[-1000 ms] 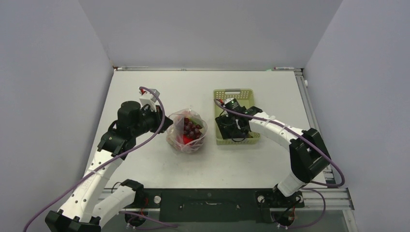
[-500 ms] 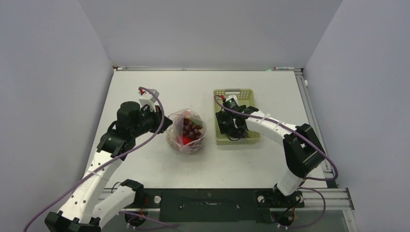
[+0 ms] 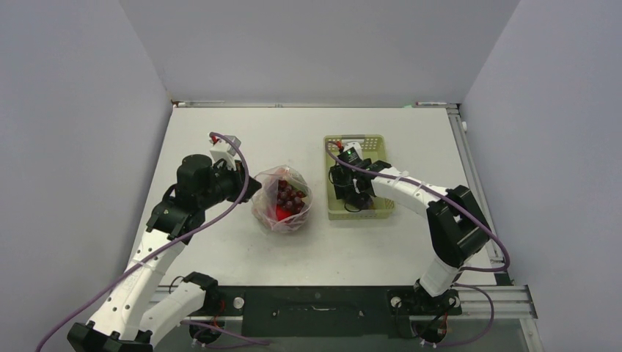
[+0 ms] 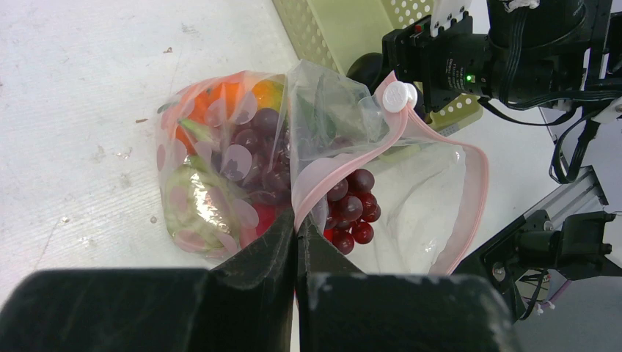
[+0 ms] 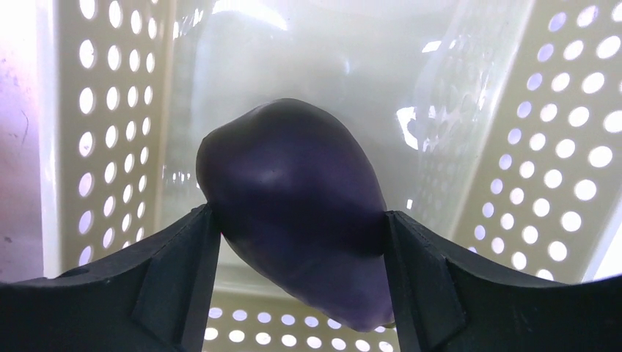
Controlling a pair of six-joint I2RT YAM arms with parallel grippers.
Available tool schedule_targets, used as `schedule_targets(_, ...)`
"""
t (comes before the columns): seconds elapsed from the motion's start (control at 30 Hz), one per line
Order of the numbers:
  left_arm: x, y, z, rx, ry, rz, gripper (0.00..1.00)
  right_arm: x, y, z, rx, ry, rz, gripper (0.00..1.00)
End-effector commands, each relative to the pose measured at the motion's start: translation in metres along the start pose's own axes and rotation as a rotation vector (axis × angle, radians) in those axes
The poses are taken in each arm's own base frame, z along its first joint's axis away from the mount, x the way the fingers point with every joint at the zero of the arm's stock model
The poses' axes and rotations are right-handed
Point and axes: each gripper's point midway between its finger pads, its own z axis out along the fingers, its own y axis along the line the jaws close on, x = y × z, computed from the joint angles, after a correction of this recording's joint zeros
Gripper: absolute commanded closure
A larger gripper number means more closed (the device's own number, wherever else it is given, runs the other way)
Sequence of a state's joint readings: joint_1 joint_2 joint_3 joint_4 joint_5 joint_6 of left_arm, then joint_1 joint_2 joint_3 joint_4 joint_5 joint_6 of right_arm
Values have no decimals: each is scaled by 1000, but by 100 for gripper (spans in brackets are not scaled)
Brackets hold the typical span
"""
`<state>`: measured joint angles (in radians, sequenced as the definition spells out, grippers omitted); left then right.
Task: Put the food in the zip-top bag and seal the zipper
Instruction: Pick up the fake vegetable from the bin, then place the fake vegetable in the zipper food storage bag.
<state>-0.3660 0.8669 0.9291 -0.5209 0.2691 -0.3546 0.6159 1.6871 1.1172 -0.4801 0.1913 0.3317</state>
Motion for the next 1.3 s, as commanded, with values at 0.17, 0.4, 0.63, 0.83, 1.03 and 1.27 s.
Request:
schedule_targets(0.17,-7,-2,-2,7,-32,25,100,-49,-13,-48,28,-174,84,69)
schedule_targets(0.4,-7,-1,-1,0,-31,21,100,-92,-2,-114,-47,-334,108,70)
schedule_targets(0.63,-7,0,0,-4,-30,19,100,-128,33,-187,-174,-498,95,70)
schedule_targets(0.83,-7,1,0,-10,-31,17,100,-144,75,-245,-380,-617,79,70)
schedule_targets(1.03,-7,2,0,-15,-36,16,100,-145,118,-297,-635,-713,63,71)
schedule_targets(1.27,-7,1,-1,-11,-36,14,100,-139,153,-324,-812,-765,87,73)
